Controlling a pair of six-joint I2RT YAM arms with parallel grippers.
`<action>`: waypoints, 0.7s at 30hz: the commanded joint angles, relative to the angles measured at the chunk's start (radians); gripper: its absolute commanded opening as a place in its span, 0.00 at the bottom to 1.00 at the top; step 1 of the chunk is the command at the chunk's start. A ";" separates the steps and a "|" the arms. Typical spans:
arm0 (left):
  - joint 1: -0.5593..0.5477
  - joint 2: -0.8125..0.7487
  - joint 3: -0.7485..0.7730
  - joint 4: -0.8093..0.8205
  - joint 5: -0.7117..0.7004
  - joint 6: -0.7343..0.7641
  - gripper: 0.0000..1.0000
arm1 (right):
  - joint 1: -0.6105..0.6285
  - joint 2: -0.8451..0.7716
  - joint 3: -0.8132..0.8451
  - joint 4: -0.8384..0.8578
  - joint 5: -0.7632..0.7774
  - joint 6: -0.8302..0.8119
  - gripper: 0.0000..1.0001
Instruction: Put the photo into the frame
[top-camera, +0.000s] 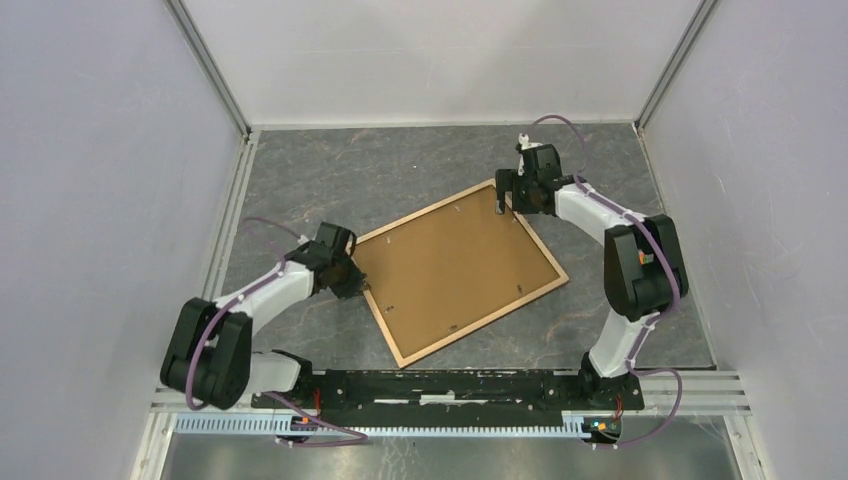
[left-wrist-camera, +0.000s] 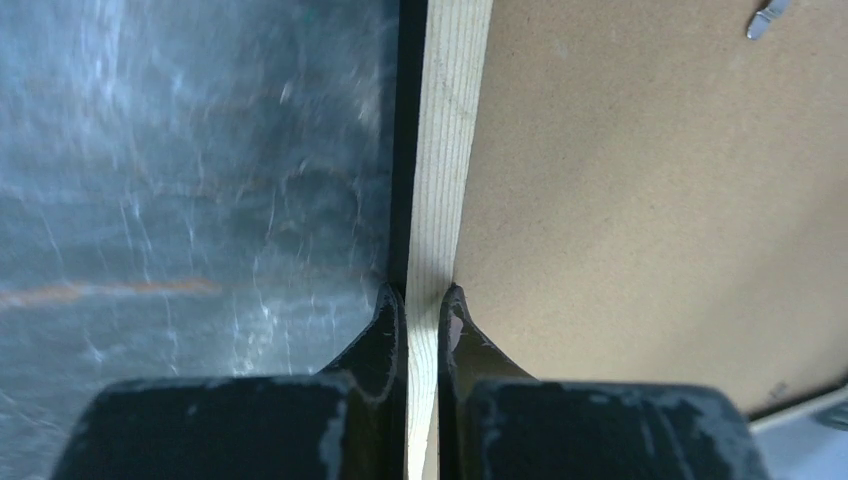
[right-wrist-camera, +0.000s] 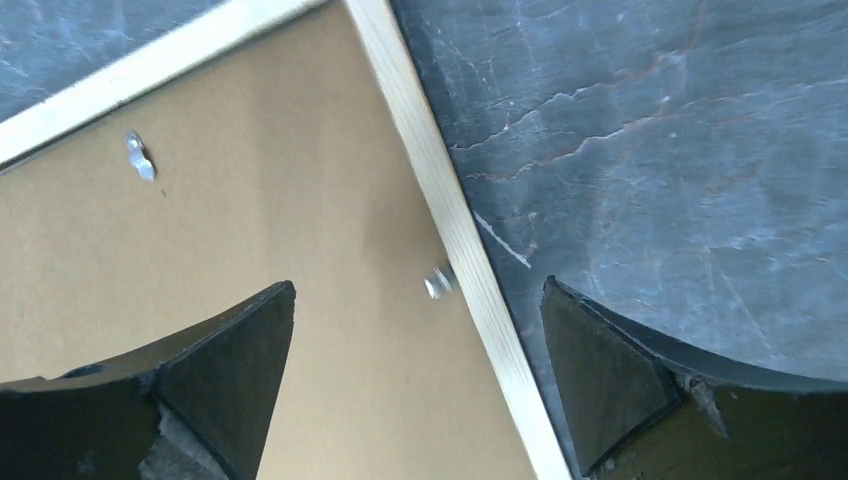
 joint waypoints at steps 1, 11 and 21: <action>0.008 -0.093 -0.154 -0.079 0.084 -0.319 0.02 | 0.020 -0.152 0.050 -0.128 0.149 -0.042 0.98; 0.021 -0.350 0.063 -0.359 -0.010 -0.078 0.99 | 0.013 -0.502 -0.260 -0.110 0.145 -0.141 0.98; 0.022 0.128 0.610 -0.282 0.069 0.590 1.00 | 0.012 -0.602 -0.359 -0.126 -0.006 -0.144 0.98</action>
